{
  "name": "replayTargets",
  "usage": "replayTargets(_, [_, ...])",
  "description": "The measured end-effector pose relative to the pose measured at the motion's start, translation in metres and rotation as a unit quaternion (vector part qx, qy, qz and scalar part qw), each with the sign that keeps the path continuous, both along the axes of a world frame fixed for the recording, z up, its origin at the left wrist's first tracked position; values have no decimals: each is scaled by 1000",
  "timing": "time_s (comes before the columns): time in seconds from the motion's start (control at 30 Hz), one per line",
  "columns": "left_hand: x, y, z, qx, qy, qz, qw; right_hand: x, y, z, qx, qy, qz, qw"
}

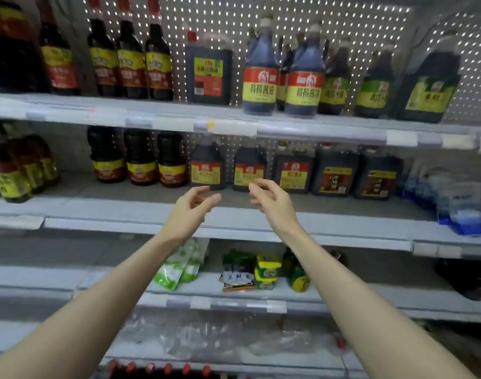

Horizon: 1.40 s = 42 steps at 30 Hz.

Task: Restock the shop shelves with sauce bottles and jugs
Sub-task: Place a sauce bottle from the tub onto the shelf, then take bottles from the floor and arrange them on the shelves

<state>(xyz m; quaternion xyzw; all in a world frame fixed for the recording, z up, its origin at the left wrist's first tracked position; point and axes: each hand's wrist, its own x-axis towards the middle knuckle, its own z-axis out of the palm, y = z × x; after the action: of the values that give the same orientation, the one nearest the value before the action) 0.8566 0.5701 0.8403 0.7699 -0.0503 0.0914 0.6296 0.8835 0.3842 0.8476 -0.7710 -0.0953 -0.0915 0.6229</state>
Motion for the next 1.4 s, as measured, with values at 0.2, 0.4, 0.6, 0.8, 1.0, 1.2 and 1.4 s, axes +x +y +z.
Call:
replayTargets(0.2, [-13,21,-117,-10,125,53,991,-9,10,-107,-1,117,16,993])
replayTargets(0.4, [-19,47,-226,-34,226,80,970,-12,39,-218,-20,210,19,977])
replayTargets(0.6, [-15,86,-352,-42,326,64,942,-12,74,-348,-21,293,0,956])
replayTargets(0.8, [-7,119,-472,-31,411,55,910,-18,104,-471,-12,361,-59,930])
replayTargets(1.0, [8,131,-586,-41,460,46,886,-12,125,-587,10,433,-106,895])
replayTargets(1.2, [21,132,-688,-53,481,61,873,-1,137,-699,7,446,-131,885])
replayTargets(1.4, [38,126,-774,-48,470,66,879,11,137,-783,8,450,-135,883])
